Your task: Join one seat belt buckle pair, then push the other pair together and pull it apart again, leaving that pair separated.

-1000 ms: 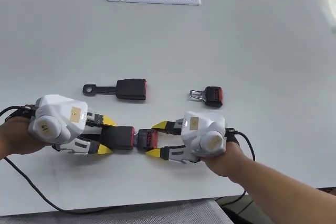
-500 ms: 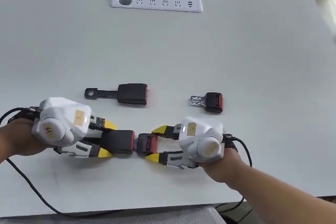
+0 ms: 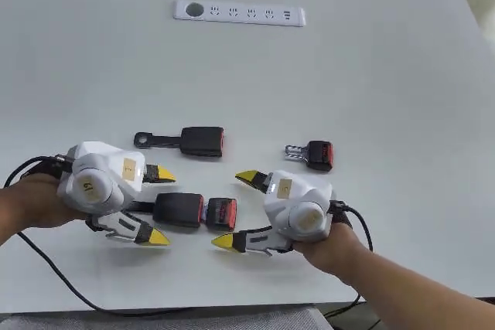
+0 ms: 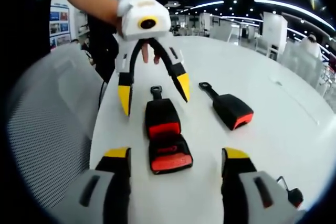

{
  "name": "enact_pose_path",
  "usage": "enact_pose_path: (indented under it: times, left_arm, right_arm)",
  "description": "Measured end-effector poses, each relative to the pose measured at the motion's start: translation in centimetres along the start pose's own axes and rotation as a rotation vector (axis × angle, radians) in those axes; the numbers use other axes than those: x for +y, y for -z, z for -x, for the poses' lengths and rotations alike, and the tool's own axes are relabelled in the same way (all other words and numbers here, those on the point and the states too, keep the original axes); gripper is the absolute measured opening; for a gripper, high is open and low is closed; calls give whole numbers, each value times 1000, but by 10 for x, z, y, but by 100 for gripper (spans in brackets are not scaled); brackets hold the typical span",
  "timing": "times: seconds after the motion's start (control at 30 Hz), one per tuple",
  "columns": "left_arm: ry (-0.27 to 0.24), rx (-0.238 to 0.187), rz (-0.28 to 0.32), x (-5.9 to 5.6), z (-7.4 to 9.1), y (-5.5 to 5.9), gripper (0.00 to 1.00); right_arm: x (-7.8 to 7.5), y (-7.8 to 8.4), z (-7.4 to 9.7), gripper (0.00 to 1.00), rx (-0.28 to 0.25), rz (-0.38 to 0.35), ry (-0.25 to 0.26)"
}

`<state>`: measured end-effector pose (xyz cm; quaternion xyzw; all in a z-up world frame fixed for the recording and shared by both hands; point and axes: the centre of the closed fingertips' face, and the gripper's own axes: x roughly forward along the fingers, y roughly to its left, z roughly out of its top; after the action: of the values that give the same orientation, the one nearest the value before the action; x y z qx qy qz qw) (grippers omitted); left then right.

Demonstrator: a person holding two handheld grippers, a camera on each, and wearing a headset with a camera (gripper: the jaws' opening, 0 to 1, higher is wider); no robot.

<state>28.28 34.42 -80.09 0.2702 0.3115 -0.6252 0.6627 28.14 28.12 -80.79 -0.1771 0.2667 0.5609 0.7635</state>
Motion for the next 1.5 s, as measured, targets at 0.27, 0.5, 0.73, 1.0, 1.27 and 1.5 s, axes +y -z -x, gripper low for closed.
enact_pose_path:
  times: [0.27,0.5,0.73,1.0,1.27,1.5]
  left_arm:
    - [-68,-53,24,17,12,-29,72]
    - [-111,-75,39,36,19,-44,72]
    - [-134,-81,47,55,24,-55,71]
    - [-149,-85,57,74,23,-58,71]
    - [-139,-81,56,91,13,-56,71]
    - [-114,-68,61,101,-2,-49,70]
  right_arm:
    - [-11,-4,22,75,-7,73,9]
    - [-42,-6,52,75,-32,66,52]
    - [-73,8,76,73,-25,64,79]
    - [-105,31,96,73,15,53,96]
    - [-134,45,109,73,36,18,89]
    - [-142,55,107,73,75,-7,57]
